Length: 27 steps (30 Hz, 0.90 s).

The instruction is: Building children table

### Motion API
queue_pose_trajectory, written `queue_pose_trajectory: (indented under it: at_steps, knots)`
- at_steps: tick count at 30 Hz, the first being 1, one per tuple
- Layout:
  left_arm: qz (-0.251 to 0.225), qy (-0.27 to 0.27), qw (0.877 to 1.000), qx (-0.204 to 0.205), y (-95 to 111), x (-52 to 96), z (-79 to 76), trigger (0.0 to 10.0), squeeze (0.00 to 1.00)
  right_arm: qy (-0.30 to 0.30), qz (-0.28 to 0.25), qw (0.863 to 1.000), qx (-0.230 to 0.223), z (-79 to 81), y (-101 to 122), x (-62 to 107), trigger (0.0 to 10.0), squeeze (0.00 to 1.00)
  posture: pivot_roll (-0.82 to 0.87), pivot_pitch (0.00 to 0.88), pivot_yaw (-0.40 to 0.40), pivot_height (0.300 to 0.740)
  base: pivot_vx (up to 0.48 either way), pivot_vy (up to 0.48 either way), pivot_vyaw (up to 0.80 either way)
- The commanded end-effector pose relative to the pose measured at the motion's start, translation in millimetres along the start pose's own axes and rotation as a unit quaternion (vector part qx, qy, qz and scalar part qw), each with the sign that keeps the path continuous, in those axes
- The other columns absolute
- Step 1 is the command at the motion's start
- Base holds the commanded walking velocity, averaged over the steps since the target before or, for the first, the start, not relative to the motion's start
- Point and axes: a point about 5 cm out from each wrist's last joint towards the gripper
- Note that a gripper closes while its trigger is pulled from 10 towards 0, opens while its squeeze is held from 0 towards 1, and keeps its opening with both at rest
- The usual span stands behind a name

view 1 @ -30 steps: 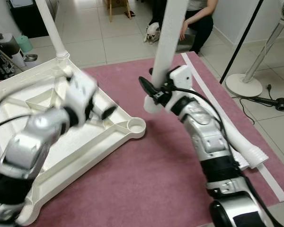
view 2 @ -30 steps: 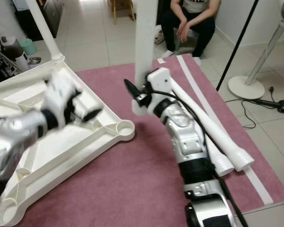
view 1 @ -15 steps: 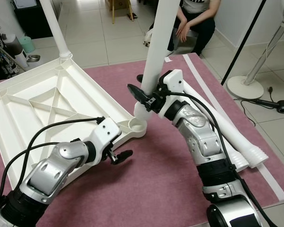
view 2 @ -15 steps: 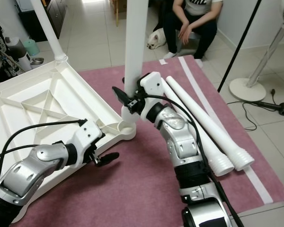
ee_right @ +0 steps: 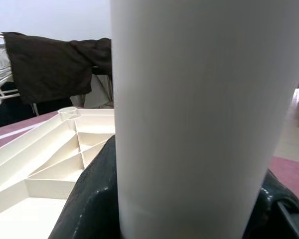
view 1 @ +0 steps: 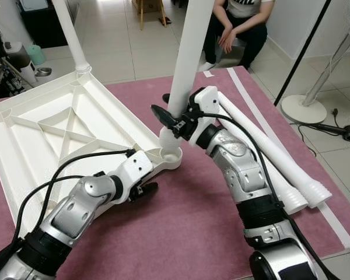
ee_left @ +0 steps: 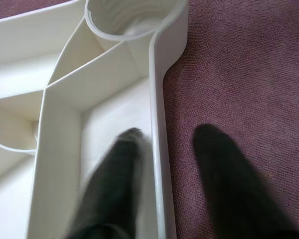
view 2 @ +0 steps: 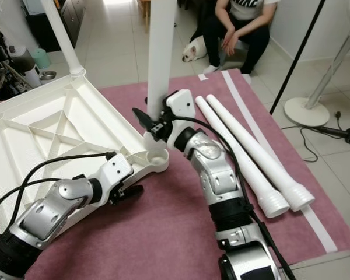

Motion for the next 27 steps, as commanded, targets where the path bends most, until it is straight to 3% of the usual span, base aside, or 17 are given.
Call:
queue_pose_trajectory:
  at_steps: [1, 15, 16, 17, 18, 19, 27]
  knots:
    - [0.016, 0.054, 0.998, 0.009, -9, 2.1, 7.5, 0.0, 0.0, 0.012, -0.001, 1.0, -0.002, 3.9, 2, -4.1, 10.0, 0.0, 0.04, 0.0, 0.068, 0.74, 0.0, 0.0, 0.0]
    - [0.006, 0.026, 0.999, -0.03, -6, 8.3, 6.5, 0.0, 0.0, 0.027, 0.044, 0.998, -0.036, 10.5, -30, -1.5, 10.0, 0.0, 0.06, 0.0, 0.069, 0.74, 0.0, 0.0, 0.0]
    - [0.007, 0.022, 0.999, -0.034, -5, 8.3, 5.7, 0.7, 0.0, 0.028, 0.049, 0.998, -0.038, 11.3, -33, -1.8, 10.0, 0.0, 0.06, 0.0, 0.069, 0.74, 0.0, 0.0, 0.0]
    - [0.01, 0.021, 0.999, -0.036, -5, 8.2, 5.2, 6.9, 0.0, 0.034, 0.054, 0.997, -0.041, 12.8, -36, -2.4, 10.0, 0.0, 0.06, 0.0, 0.069, 0.74, 0.0, 0.0, 0.0]
    - [0.01, 0.021, 0.999, -0.036, -5, 8.2, 5.2, 6.9, 0.0, 0.034, 0.054, 0.997, -0.041, 12.8, -36, -2.4, 10.0, 0.0, 0.06, 0.0, 0.069, 0.74, 0.0, 0.0, 0.0]
    - [0.011, 0.019, 0.999, -0.04, -5, 8.4, 4.5, 10.0, 0.0, 0.04, 0.062, 0.997, -0.034, 13.7, -38, -3.3, 10.0, 0.0, 0.06, 0.0, 0.069, 0.74, 0.0, 0.0, 0.0]
    - [0.008, 0.021, 0.999, -0.037, -5, 10.4, 3.1, 10.0, 0.0, 0.05, 0.081, 0.995, -0.004, 7.5, -45, -6.1, 10.0, 0.0, 0.07, 0.0, 0.063, 0.74, 0.0, 0.0, 0.0]
Point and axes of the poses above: a point about 5 cm out from each wrist's last joint towards the gripper, its own x axis pointing back from the gripper into the wrist, its own y axis along the axis of the wrist's last joint, z = x × y, and after that the axes turned 2 degrees about -x, right-handed
